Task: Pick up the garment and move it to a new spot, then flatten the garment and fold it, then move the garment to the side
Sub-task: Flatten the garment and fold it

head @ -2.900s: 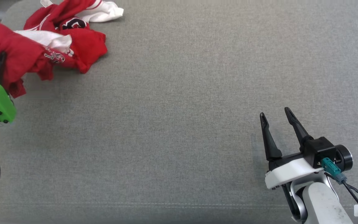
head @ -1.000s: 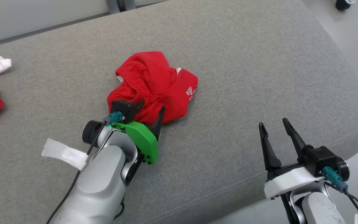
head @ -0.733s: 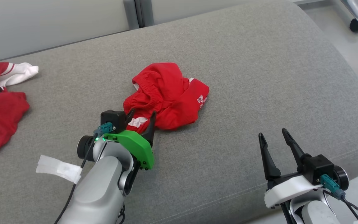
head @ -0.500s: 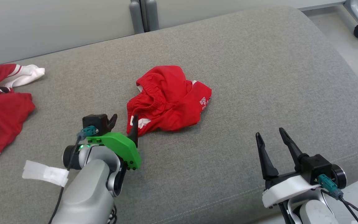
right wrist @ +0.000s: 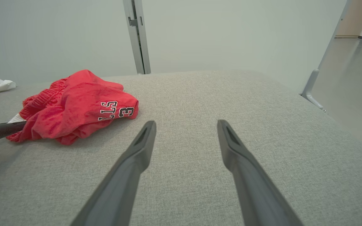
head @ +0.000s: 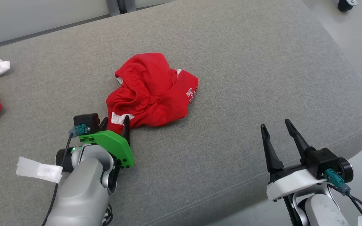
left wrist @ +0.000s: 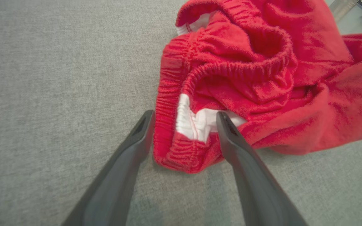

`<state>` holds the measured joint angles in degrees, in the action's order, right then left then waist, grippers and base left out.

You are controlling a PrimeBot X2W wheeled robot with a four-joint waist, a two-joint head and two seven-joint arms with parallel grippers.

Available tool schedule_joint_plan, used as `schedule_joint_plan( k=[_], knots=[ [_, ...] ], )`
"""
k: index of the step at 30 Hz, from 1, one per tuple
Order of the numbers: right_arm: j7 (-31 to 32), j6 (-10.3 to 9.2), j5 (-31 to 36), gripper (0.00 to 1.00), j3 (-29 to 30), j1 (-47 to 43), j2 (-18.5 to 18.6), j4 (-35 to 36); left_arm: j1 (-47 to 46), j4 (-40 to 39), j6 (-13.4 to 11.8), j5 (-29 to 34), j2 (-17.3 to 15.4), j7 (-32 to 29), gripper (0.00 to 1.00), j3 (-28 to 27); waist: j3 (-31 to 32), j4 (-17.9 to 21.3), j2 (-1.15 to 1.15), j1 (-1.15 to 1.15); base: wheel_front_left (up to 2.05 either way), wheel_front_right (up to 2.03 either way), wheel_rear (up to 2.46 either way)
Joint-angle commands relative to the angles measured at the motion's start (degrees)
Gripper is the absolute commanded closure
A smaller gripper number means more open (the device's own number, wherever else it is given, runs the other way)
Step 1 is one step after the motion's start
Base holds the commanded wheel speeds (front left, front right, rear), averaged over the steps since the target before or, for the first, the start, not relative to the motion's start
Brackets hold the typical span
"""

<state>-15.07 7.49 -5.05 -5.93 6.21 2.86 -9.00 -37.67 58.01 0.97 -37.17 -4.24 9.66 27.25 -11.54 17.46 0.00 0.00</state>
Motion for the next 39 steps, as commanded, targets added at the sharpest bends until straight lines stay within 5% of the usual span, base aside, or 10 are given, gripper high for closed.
schedule_joint_plan(
  k=[1,3,4,16,28,29,30,31,32,39],
  knots=[
    [-0.3,0.0,0.1,0.0,0.0,0.8,0.1,0.3,-1.3,1.3,0.0,-0.6,0.0,0.6,0.19,-0.3,-0.9,0.8,0.0,0.0,0.0,0.0,0.0],
    [-0.3,0.0,0.1,0.0,0.1,0.9,0.1,0.4,-1.7,2.4,0.6,-1.1,0.2,0.7,0.91,-0.6,-1.1,0.6,0.0,0.0,0.0,0.0,0.0],
    [-0.3,0.0,0.1,0.0,0.2,0.9,0.1,0.3,-1.9,2.8,0.9,-1.3,0.2,0.8,1.0,-0.6,-1.1,0.5,0.0,0.0,0.0,0.0,0.0],
    [-0.3,0.0,0.6,0.0,1.5,1.0,0.1,0.4,-3.4,3.2,-1.8,-3.5,-1.1,5.2,1.0,-5.1,-0.7,-3.6,0.0,0.0,0.0,0.0,0.0],
    [-0.3,0.0,1.8,0.0,3.6,1.3,0.1,-0.1,6.5,-6.3,-5.3,-2.0,-1.0,5.5,1.0,-11.4,0.0,-8.5,0.0,0.0,0.0,0.0,0.0],
    [-0.3,0.0,1.9,0.0,3.6,1.5,0.1,-0.3,7.1,-6.4,-4.9,-1.8,-0.7,5.5,0.98,-11.1,0.1,-8.9,0.0,0.0,0.0,0.0,0.0],
    [-0.3,0.0,2.0,0.0,3.5,1.7,0.1,-0.7,7.4,-6.5,-4.7,-1.7,-0.5,5.5,0.65,-10.9,0.2,-9.2,0.0,0.0,0.0,0.0,0.0],
    [-0.3,0.0,2.2,0.0,3.2,2.1,0.1,-1.0,7.8,-6.4,-4.5,-1.5,-0.5,5.5,0.47,-10.8,0.4,-9.5,0.0,0.0,0.0,0.0,0.0],
    [-0.3,0.0,2.2,0.0,3.1,2.6,0.1,-1.3,8.1,-6.4,-4.4,-1.3,-0.3,5.5,0.0,-10.5,0.5,-9.9,0.0,0.0,0.0,0.0,0.0],
    [1.3,0.0,1.5,0.0,3.3,7.4,0.2,-4.9,8.9,-10.0,-3.6,0.3,0.5,5.5,0.0,-10.1,1.1,-13.8,0.0,0.0,0.0,0.0,0.0]
  ],
)
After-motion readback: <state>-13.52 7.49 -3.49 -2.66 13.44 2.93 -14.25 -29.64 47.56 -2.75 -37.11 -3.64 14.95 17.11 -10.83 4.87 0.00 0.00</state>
